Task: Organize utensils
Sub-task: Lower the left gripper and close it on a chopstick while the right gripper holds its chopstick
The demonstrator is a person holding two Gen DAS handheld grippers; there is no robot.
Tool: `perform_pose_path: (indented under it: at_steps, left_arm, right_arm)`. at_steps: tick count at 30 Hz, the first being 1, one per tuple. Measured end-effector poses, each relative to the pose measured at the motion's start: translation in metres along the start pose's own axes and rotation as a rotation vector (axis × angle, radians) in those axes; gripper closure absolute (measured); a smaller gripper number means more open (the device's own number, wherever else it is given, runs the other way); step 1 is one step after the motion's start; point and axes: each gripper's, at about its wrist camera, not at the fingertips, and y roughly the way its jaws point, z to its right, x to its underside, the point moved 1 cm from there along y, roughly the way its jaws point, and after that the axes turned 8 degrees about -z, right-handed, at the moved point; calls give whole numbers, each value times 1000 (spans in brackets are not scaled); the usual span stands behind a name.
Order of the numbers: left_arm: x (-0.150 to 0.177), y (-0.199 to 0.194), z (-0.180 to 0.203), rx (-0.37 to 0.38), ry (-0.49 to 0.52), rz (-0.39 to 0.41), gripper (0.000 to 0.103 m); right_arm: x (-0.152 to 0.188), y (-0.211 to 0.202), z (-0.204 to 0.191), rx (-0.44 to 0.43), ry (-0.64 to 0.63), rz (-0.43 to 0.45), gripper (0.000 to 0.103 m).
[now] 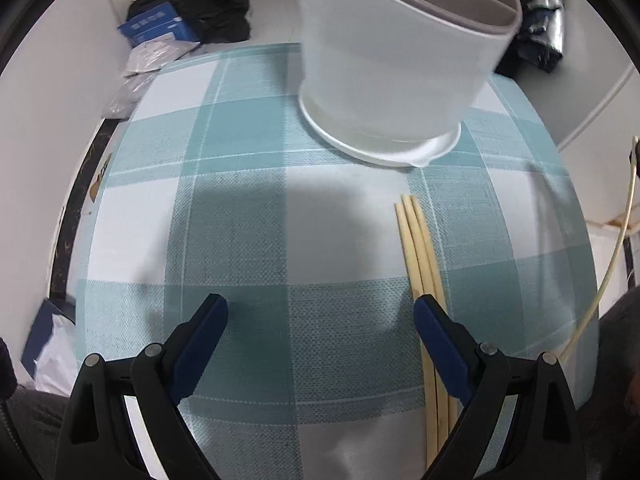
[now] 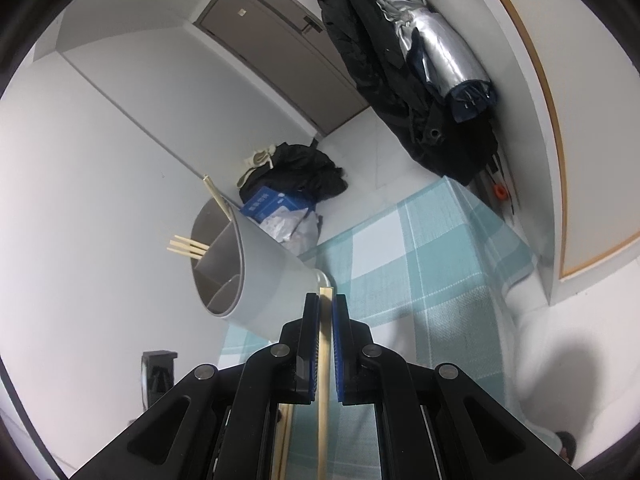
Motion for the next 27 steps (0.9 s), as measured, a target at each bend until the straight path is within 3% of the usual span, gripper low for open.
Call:
perform_pose_path:
  at_steps: [4, 27]
  left_arm:
    - [-1, 2, 0, -8, -26, 2, 12]
    - [-8, 4, 19, -23, 89, -64, 11]
  right_arm:
    - [0, 0, -4, 3, -16, 5, 98]
    - [0, -7, -8, -3, -25, 22, 98]
